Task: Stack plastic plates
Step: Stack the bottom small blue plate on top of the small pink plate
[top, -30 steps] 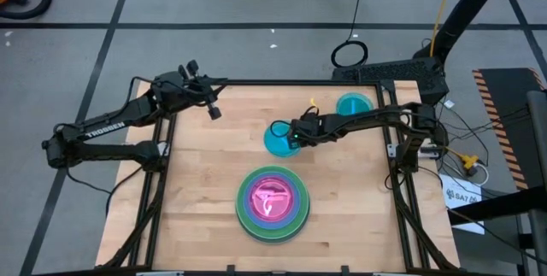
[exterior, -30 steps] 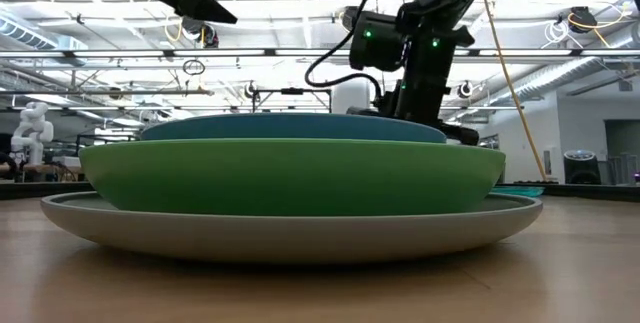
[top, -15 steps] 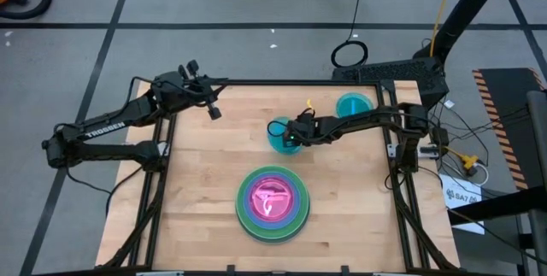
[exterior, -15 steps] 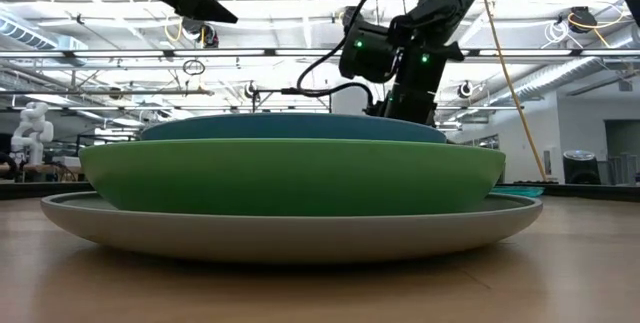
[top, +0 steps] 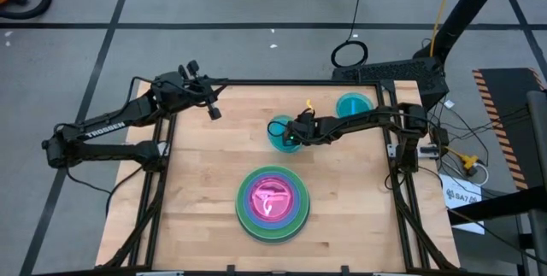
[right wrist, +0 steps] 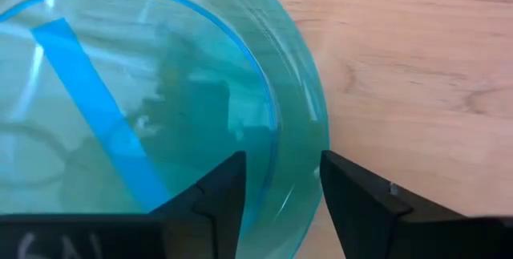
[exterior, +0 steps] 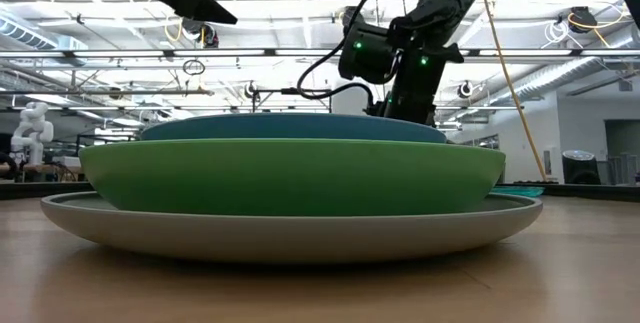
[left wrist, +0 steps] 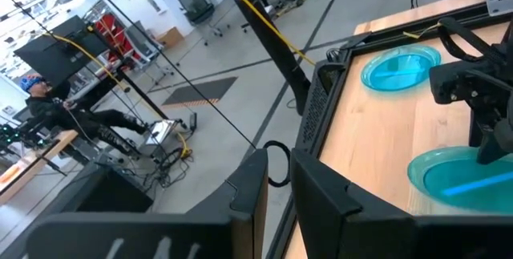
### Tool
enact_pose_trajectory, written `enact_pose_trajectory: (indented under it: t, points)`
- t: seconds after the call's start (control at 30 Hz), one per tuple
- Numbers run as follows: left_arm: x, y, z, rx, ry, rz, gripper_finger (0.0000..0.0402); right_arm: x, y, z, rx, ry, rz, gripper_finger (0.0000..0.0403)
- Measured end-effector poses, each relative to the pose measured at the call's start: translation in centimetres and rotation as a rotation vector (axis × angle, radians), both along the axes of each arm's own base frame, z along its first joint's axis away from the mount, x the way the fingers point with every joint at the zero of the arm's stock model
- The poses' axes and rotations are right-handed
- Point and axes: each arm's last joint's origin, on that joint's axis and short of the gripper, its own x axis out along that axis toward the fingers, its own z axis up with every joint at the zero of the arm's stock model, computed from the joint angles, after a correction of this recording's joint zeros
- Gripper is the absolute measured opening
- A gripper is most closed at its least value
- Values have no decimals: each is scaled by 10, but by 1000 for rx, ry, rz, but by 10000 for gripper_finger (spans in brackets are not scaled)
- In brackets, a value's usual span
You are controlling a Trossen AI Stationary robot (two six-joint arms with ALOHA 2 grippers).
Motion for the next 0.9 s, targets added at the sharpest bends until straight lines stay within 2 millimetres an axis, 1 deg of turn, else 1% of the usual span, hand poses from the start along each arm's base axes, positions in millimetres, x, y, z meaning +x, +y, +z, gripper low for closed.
enact_pose_trajectory:
  t: [0.1, 0.4, 0.63, 0.77, 0.9]
  points:
    - [0, 0, 0, 0, 0, 0, 65, 1, -1, 1, -5, -1, 11, 155]
    - [0, 0, 0, 0, 0, 0, 65, 9, -10, 15, -62, 2, 61, 155]
    - [0, 0, 0, -1, -1, 1, 65, 3, -15, 22, -44, 116, 61, 155]
    - [0, 0, 0, -2, -1, 1, 65, -4, -16, 20, -23, 168, 24, 155]
    - [0, 0, 0, -3, -1, 1, 65, -4, -14, 14, -25, 131, 15, 155]
